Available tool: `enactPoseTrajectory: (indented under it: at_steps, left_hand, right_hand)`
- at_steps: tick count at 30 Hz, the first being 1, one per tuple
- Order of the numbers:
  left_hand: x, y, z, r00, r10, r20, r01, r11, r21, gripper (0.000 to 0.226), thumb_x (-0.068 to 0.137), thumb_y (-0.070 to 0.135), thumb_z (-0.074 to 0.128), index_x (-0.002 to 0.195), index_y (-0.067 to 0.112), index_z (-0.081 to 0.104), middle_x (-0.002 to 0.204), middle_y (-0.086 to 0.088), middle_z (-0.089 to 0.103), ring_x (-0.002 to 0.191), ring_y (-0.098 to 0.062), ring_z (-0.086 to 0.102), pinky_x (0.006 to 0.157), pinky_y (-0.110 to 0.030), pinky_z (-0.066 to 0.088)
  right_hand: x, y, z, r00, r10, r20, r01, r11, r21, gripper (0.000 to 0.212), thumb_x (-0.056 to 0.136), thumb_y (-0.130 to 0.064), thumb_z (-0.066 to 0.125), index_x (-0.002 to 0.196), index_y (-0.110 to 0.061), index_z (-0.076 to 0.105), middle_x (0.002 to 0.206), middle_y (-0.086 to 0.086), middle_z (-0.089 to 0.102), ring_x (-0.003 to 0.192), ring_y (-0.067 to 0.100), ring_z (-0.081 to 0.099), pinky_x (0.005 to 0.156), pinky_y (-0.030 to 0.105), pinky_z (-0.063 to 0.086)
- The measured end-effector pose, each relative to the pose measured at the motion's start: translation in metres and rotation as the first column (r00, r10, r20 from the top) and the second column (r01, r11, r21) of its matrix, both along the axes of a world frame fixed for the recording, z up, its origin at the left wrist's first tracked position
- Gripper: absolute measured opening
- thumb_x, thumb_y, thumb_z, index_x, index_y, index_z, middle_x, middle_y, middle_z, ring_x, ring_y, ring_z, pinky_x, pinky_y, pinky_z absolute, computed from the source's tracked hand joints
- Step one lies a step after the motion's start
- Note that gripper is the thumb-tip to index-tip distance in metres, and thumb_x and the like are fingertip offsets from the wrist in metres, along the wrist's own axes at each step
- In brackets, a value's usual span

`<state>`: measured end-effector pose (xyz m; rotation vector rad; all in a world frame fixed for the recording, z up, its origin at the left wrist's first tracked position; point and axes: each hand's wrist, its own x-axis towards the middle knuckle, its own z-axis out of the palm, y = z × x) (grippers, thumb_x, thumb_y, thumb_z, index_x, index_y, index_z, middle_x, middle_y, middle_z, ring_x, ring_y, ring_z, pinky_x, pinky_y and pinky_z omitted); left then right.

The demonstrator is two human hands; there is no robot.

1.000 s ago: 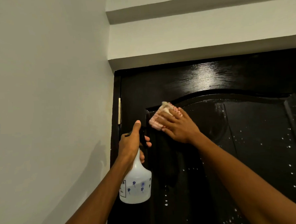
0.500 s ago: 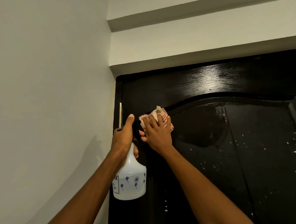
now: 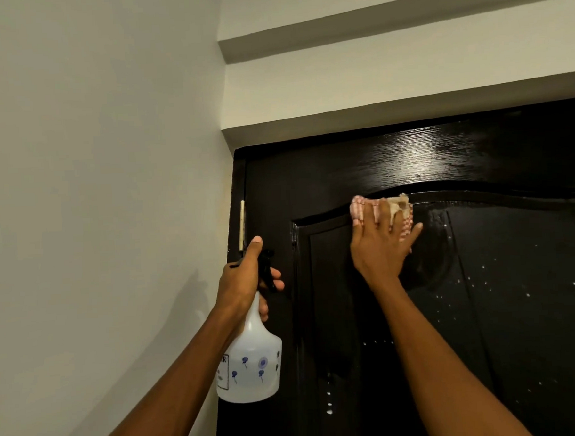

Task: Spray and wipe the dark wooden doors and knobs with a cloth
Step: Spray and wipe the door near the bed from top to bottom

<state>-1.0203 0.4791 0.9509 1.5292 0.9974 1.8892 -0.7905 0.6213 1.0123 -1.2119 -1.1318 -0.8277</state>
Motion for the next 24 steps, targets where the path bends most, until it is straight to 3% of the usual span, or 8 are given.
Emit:
enactPoseTrajectory:
  at_steps: [2,7,13,20,24]
  left_hand:
    - [-0.003,0.002,0.001,1.000,0.010,0.005,-0.010,1.000,0.003,0.078,0.099,0.070,0.043,0.091,0.000,0.074,0.086,-0.017,0.078,0.038,-0.020,0.051,0.040,-0.026,0.043]
    - [-0.002,0.005,0.007,1.000,0.021,-0.008,-0.020,1.000,0.012,0.078,0.100,0.070,0.041,0.092,0.000,0.075,0.084,-0.015,0.079,0.039,-0.020,0.051,0.042,-0.027,0.044]
    - [0.003,0.010,0.007,1.000,0.015,-0.012,-0.015,1.000,0.003,0.078,0.100,0.070,0.040,0.092,0.001,0.075,0.086,-0.016,0.079,0.038,-0.019,0.051,0.041,-0.026,0.044]
    - [0.005,0.014,0.000,1.000,-0.004,0.020,0.004,1.000,-0.002,0.079,0.100,0.070,0.042,0.095,-0.002,0.074,0.089,-0.020,0.078,0.036,-0.018,0.049,0.041,-0.026,0.043]
    - [0.016,0.011,0.000,0.999,-0.033,0.026,0.033,0.999,-0.003,0.080,0.100,0.069,0.041,0.099,-0.005,0.073,0.094,-0.024,0.077,0.035,-0.018,0.049,0.039,-0.025,0.043]
  right_hand:
    - [-0.018,0.002,-0.002,1.000,0.020,0.014,-0.020,1.000,-0.008,0.054,0.106,-0.041,0.034,0.158,-0.028,0.031,0.167,0.008,0.022,0.154,0.041,0.008,0.117,0.070,-0.007]
    - [-0.077,0.012,-0.010,0.914,0.015,0.406,-0.022,1.000,0.012,0.048,0.099,-0.038,0.047,0.145,-0.026,0.052,0.155,0.013,0.044,0.147,0.041,0.022,0.115,0.067,0.006]
    - [-0.074,0.013,-0.005,0.873,-0.046,0.485,0.046,0.999,0.011,0.046,0.100,-0.038,0.049,0.143,-0.023,0.053,0.150,0.010,0.048,0.141,0.040,0.037,0.114,0.071,0.019]
    - [0.019,0.002,0.016,0.961,-0.077,0.264,0.055,0.994,0.090,0.037,0.099,-0.041,0.049,0.132,-0.030,0.063,0.143,0.006,0.055,0.137,0.039,0.039,0.110,0.067,0.026]
    - [0.099,-0.014,0.029,0.999,-0.039,-0.013,0.039,0.999,0.009,0.044,0.105,-0.044,0.037,0.147,-0.034,0.049,0.158,0.006,0.039,0.149,0.036,0.023,0.118,0.068,0.008]
